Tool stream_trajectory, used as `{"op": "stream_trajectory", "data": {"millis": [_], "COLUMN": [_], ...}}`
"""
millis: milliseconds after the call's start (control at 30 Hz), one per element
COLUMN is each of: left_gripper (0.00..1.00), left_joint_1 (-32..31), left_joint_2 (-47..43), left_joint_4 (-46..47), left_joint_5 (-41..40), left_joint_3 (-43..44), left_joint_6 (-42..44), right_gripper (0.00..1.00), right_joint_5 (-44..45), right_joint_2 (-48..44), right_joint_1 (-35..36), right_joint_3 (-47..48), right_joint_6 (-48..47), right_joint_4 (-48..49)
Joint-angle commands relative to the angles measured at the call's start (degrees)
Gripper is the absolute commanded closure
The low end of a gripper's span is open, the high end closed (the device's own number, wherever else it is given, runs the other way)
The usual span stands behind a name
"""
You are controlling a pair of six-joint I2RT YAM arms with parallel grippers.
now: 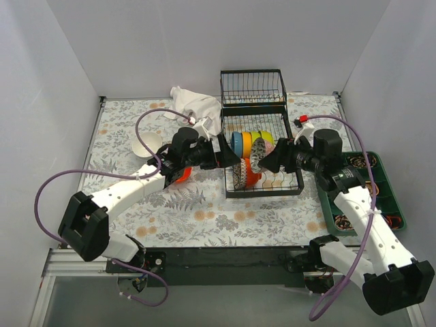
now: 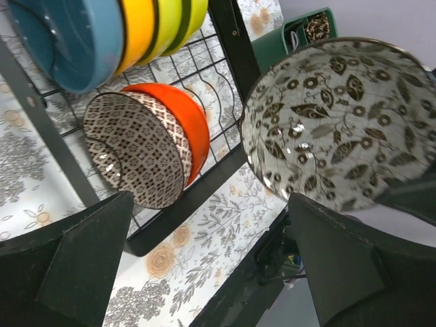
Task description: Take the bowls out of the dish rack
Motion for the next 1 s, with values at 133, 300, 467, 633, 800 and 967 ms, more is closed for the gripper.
{"op": "stream_trajectory", "data": {"millis": [133,300,467,633,800,967], "left_gripper": [0.12,0.24,0.61,0.94,1.0,1.0], "left_joint_1": [-2.91,-3.62,-3.79,-3.79,-3.79,-2.04], "left_joint_2": [3.53,4.94,5.03,4.33,2.39,-2.08], "left_joint_4": [5.22,6.62,8.47,8.56,6.02,0.92], "left_joint_5": [0.04,0.91,1.44,0.48,-3.03,-9.44], "left_joint_3": [4.44,4.18,2.6,1.72,1.45,0.84], "left_joint_6": [-2.71,-4.82,-6.93,-7.11,-5.18,-1.93], "right_gripper": [0.96,0.96,0.96,0.93,0.66,0.18], "right_joint_5": [-13.51,-15.63,-16.24,-16.95,-15.54,-10.98], "right_joint_2": [-4.14,-5.28,-5.28,-4.93,-5.46,-6.95], "right_joint_1": [0.26,0.26,0.26,0.35,0.26,0.26], "right_joint_3": [-3.58,-7.62,-8.5,-9.21,-10.96,-13.16], "right_joint_6": [12.35,16.39,16.84,16.93,15.79,13.86], "right_joint_4": [19.2,24.56,25.98,26.68,26.42,23.87]}}
